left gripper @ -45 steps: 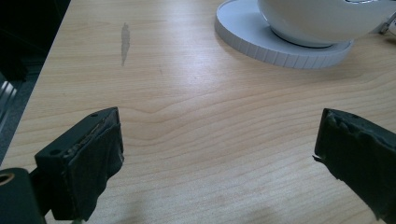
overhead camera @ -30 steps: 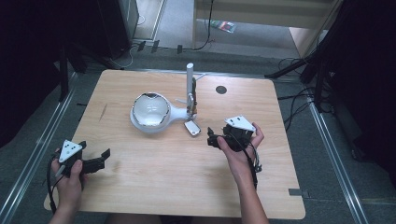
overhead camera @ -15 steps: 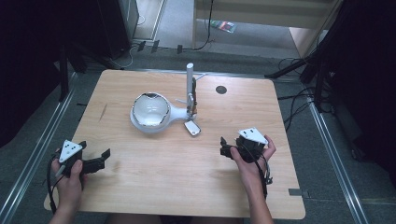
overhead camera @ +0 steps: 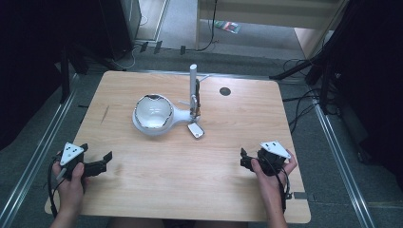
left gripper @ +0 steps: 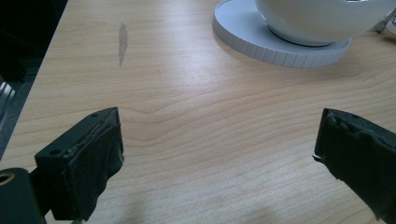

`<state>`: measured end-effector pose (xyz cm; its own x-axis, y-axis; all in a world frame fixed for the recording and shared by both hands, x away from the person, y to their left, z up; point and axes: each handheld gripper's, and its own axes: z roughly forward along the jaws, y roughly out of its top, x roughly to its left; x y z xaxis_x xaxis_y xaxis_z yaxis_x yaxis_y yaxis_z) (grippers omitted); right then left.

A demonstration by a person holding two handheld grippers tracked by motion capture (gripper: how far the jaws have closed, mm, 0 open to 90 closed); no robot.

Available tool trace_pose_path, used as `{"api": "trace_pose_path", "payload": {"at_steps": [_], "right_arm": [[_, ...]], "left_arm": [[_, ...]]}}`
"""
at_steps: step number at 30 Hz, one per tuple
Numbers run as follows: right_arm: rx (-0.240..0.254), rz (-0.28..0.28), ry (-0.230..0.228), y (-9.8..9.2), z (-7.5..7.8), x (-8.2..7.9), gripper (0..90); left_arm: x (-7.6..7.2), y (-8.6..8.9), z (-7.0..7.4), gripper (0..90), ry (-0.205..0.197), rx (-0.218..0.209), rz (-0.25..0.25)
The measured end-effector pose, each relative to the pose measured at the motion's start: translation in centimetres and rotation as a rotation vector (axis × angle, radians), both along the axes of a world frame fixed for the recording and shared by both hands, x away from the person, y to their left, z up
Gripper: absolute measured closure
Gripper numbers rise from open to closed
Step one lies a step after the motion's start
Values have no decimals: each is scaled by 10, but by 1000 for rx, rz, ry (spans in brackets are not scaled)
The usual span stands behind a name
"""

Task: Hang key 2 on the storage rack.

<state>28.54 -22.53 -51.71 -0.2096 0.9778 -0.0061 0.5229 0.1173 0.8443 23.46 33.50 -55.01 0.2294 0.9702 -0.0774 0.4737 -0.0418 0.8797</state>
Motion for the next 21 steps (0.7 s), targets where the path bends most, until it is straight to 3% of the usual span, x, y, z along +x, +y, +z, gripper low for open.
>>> {"api": "trace_pose_path", "payload": {"at_steps": [14,21], "right_arm": [[2,-41,-4,-46,-14,-22,0],[-19,-95,-12,-70,-18,-37,0]], "left_arm": [[0,0,0,17,-5,2,0],[0,-1,0,17,-6,4,0]]}}
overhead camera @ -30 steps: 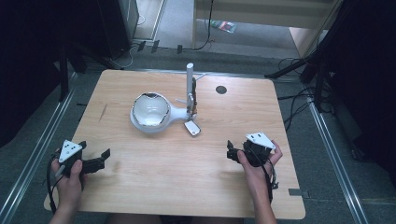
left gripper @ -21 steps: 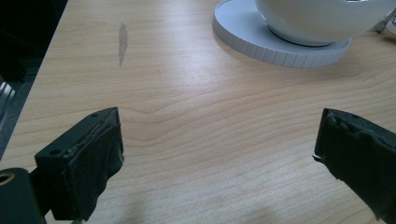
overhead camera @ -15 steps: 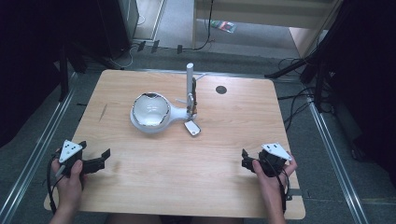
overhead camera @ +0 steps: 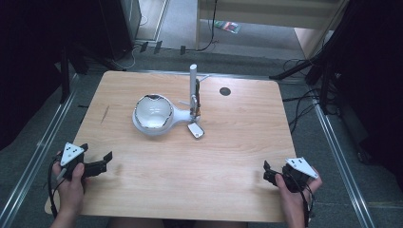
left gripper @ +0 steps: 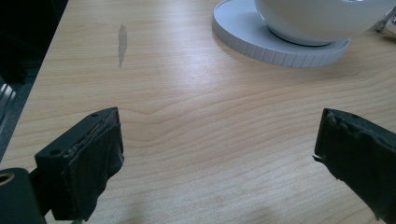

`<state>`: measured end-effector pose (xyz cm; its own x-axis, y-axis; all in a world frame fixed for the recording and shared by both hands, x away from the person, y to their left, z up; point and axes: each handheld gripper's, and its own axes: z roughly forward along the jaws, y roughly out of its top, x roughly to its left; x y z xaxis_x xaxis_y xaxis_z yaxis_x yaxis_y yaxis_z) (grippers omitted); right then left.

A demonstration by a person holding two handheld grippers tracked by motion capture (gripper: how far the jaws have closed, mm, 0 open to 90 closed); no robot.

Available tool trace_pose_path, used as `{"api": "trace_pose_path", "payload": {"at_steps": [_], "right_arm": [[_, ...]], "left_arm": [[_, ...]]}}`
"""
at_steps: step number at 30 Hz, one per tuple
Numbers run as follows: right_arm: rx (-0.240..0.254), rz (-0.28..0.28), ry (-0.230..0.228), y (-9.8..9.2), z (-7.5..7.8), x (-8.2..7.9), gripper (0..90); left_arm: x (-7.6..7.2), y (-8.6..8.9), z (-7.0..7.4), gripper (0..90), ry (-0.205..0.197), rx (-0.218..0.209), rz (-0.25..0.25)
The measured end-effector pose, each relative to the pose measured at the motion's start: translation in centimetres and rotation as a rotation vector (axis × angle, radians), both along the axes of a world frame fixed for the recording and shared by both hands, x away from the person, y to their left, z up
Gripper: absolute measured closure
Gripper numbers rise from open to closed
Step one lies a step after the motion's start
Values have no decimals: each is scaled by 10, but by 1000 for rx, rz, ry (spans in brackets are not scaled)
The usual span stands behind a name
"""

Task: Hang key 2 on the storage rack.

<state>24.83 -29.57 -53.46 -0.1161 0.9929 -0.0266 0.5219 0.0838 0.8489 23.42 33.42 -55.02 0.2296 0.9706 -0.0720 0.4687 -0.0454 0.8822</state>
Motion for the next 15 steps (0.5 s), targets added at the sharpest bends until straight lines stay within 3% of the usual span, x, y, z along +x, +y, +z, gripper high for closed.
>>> {"api": "trace_pose_path", "payload": {"at_steps": [15], "right_arm": [[-7,-67,14,-36,-8,-17,0]], "left_arm": [[0,0,0,17,2,0,-1]]}}
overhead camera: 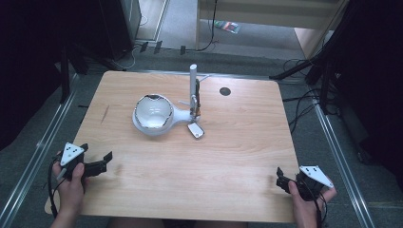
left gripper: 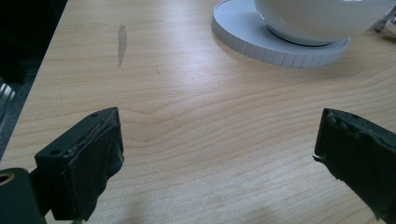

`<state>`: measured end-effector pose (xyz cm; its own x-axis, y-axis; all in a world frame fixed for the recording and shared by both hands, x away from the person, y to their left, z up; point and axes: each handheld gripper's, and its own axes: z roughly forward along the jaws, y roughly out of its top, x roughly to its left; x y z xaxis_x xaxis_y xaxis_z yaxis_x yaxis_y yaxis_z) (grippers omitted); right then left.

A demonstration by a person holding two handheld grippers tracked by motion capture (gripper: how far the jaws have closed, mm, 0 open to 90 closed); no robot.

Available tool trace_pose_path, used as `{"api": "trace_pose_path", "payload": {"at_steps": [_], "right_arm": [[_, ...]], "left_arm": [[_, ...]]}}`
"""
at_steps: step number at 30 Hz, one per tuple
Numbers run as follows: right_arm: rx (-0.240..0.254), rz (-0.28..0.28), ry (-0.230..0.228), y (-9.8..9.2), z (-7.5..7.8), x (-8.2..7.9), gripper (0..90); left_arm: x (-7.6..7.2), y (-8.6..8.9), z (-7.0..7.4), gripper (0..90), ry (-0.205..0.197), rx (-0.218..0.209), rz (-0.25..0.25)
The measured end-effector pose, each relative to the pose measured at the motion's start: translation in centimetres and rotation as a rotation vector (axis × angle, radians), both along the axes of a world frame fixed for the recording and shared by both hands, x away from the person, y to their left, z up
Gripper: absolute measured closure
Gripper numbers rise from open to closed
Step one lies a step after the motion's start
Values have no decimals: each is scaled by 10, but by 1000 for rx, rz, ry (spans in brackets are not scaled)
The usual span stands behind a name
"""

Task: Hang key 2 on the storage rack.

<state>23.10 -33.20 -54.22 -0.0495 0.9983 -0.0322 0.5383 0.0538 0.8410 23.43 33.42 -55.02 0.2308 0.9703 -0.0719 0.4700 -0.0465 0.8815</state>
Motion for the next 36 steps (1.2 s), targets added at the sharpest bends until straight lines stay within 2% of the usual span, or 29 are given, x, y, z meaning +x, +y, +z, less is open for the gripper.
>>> {"api": "trace_pose_path", "payload": {"at_steps": [2,9,15,19,25,31,36], "right_arm": [[-5,4,-2,-3,-1,-1,0],[40,14,-16,-11,-2,-5,0],[44,28,-16,-14,-2,-10,0],[70,36,-28,-16,-4,-13,0],[52,56,-27,-12,-4,-13,0],[75,59,-14,-14,-4,-11,0],[56,63,-12,-12,-4,-10,0]], "left_arm": [[0,0,0,17,-1,0,1],[0,0,0,17,-1,-5,-3],[-1,1,0,17,-3,-12,-6],[0,1,0,17,-4,-3,-9],[0,0,0,17,-2,5,-10],[0,-2,0,17,-2,11,-9],[0,-1,0,17,-2,11,-9]]}}
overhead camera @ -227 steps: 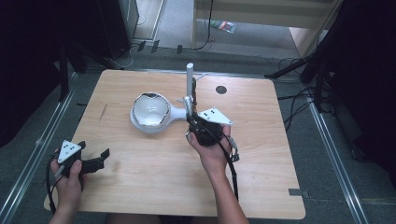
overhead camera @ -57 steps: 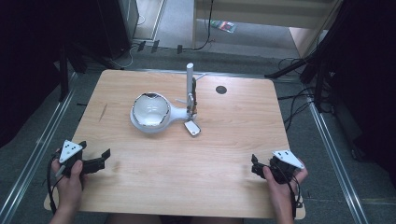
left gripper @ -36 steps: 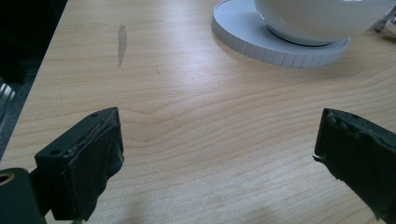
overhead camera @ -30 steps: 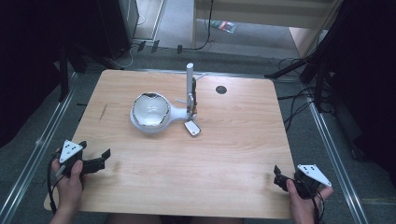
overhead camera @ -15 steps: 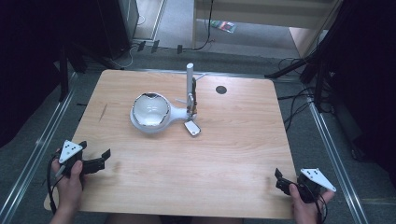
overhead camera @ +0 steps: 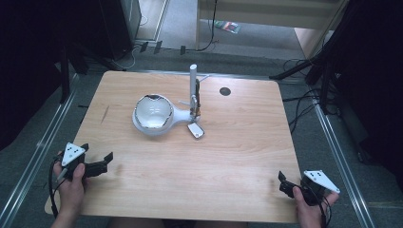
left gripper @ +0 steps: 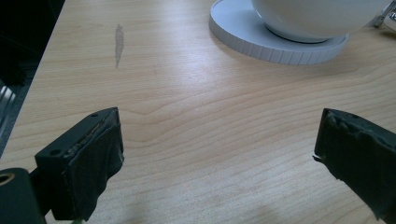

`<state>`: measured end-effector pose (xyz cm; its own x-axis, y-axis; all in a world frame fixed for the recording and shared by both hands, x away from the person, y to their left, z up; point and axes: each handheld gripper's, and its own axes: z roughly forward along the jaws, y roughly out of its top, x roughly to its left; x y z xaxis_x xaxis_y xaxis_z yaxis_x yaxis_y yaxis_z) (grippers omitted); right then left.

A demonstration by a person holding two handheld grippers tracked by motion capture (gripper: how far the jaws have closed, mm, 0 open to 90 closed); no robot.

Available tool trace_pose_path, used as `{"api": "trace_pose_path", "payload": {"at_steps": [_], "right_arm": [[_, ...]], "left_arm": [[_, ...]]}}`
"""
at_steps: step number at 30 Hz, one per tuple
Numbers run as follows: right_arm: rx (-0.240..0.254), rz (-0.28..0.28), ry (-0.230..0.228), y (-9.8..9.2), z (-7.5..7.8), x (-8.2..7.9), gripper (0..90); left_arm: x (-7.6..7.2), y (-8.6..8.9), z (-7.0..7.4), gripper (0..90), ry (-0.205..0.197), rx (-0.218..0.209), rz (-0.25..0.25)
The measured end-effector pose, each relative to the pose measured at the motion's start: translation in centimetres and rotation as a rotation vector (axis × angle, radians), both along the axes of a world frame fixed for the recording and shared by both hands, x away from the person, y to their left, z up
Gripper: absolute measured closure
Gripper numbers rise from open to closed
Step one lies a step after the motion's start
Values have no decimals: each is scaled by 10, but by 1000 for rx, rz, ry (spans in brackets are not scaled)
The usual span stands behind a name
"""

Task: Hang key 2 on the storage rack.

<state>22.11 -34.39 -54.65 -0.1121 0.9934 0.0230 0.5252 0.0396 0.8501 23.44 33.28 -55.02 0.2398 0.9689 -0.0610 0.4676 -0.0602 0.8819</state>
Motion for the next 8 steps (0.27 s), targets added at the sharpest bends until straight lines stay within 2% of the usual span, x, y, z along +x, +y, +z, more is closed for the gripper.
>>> {"api": "trace_pose_path", "payload": {"at_steps": [4,8], "right_arm": [[12,-3,2,-1,0,1,0],[3,-2,4,0,0,1,0]], "left_arm": [[0,1,0,17,2,-6,-1],[1,1,0,17,7,-5,-1]]}}
